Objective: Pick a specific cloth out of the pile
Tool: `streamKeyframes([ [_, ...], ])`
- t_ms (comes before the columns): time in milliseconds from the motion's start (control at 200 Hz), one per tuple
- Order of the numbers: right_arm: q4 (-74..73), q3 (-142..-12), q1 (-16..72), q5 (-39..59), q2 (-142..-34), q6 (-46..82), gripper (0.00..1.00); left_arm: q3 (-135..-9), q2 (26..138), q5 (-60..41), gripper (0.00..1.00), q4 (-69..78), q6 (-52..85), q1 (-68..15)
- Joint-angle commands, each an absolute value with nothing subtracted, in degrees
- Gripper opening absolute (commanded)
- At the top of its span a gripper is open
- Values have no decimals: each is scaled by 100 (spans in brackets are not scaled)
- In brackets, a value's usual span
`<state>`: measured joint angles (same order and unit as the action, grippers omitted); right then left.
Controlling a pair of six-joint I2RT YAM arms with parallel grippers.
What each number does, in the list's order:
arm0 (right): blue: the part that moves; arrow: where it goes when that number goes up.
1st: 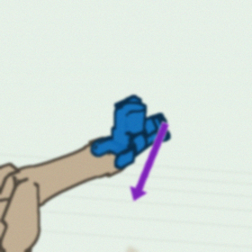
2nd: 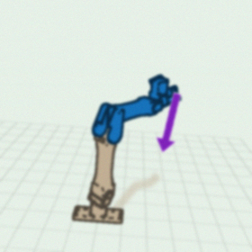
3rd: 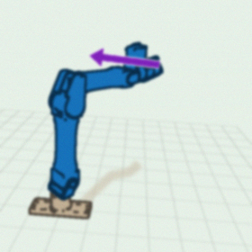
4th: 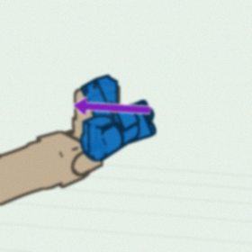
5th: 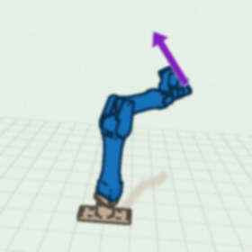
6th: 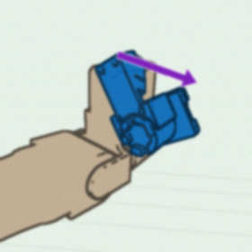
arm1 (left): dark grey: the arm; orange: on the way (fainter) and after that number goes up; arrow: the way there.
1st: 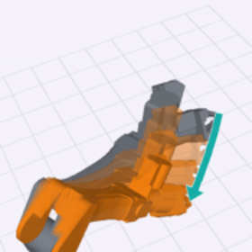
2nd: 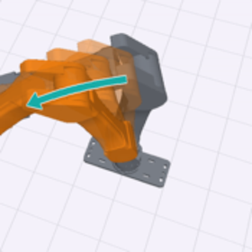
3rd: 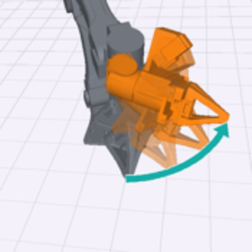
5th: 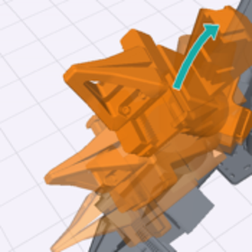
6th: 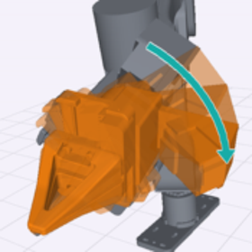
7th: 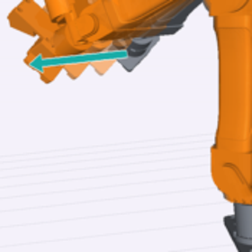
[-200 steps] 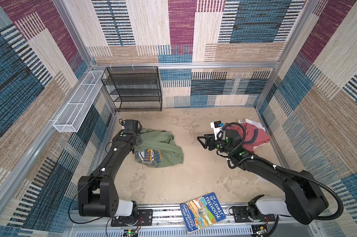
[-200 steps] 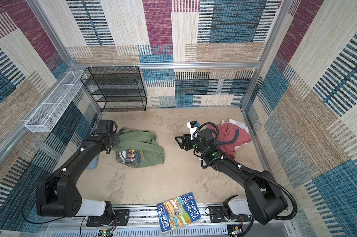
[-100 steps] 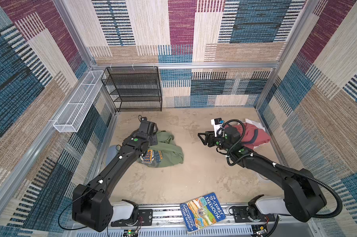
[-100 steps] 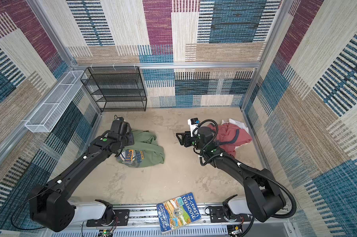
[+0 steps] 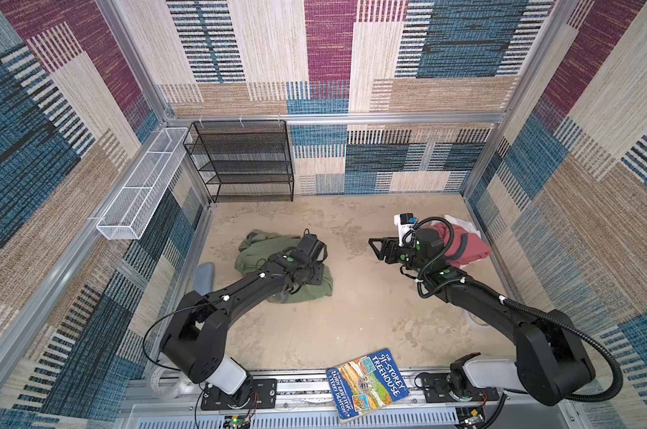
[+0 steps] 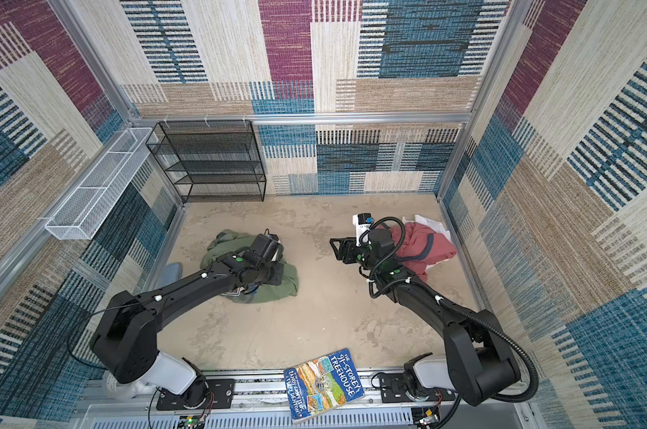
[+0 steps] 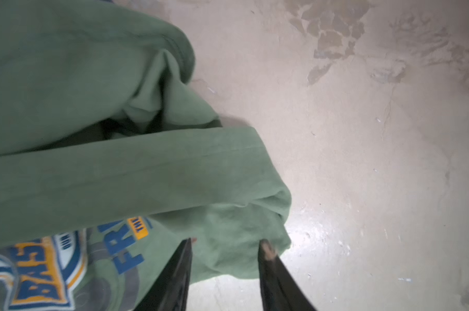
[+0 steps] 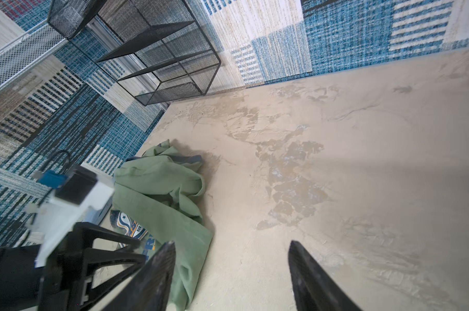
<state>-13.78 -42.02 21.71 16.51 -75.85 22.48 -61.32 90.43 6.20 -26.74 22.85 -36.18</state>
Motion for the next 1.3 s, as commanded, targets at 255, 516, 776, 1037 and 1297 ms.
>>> streamKeyframes([
  [255,-1553,-4035,2127,1763,-7453,2344,69,-6152,9798,-92,53,-2119,2579,-3762],
  [516,-1567,-4043,2118,1801,-7482,2351,69,-6127,10138,-128,47,-2114,2652,-3853],
  [776,-1595,-4008,2118,1771,-7488,2382,69,-6086,10202,252,10,-2240,2760,-3868],
  [1037,-1582,-4009,2112,1727,-7459,2395,69,-6219,9910,379,0,-2435,2783,-3867],
  [1297,-1594,-4021,2109,1734,-7444,2408,70,-6573,9109,817,0,-3015,2680,-3791],
])
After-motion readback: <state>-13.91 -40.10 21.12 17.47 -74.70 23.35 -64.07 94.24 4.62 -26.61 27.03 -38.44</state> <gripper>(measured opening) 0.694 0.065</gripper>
